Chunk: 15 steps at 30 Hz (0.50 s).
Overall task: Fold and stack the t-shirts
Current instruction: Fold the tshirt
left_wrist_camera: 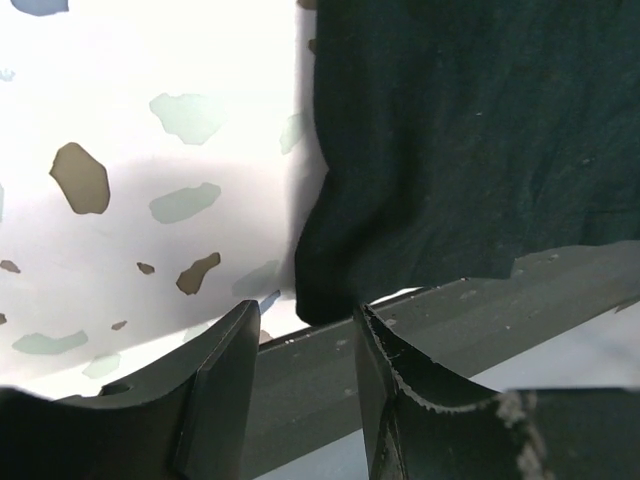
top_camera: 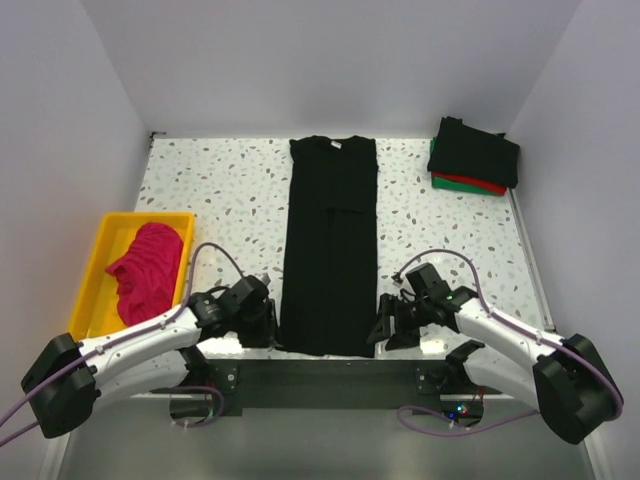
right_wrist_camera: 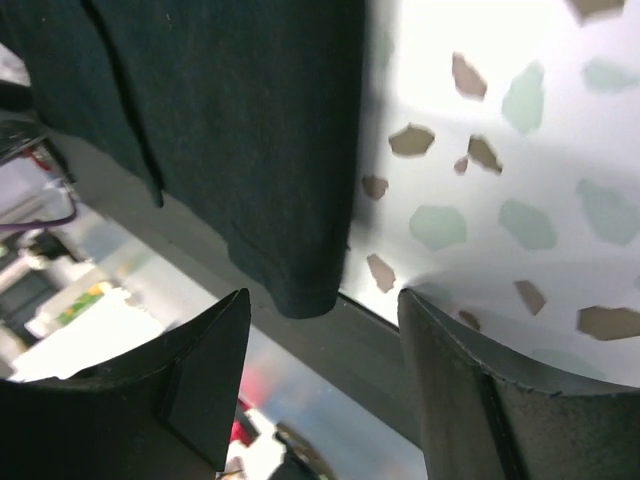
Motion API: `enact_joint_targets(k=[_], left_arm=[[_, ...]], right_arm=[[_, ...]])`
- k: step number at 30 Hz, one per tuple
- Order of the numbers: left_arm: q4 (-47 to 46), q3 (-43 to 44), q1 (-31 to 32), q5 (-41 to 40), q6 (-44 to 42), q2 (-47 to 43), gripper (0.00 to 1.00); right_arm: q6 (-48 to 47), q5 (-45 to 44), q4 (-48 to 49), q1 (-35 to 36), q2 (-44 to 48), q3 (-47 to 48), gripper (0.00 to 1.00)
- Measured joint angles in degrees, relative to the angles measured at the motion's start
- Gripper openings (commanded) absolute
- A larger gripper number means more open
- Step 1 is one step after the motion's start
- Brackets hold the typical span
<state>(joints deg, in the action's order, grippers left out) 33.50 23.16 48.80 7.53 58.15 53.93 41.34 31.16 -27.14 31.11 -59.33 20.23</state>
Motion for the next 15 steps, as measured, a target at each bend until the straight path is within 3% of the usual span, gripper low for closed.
enact_joint_targets(k=[15], left_arm=[[-9.6, -6.2, 0.0, 4.4, 4.2, -1.7, 0.34]], right_arm=[[8.5, 6.9, 8.5, 0.7, -0.3, -6.2, 0.51]])
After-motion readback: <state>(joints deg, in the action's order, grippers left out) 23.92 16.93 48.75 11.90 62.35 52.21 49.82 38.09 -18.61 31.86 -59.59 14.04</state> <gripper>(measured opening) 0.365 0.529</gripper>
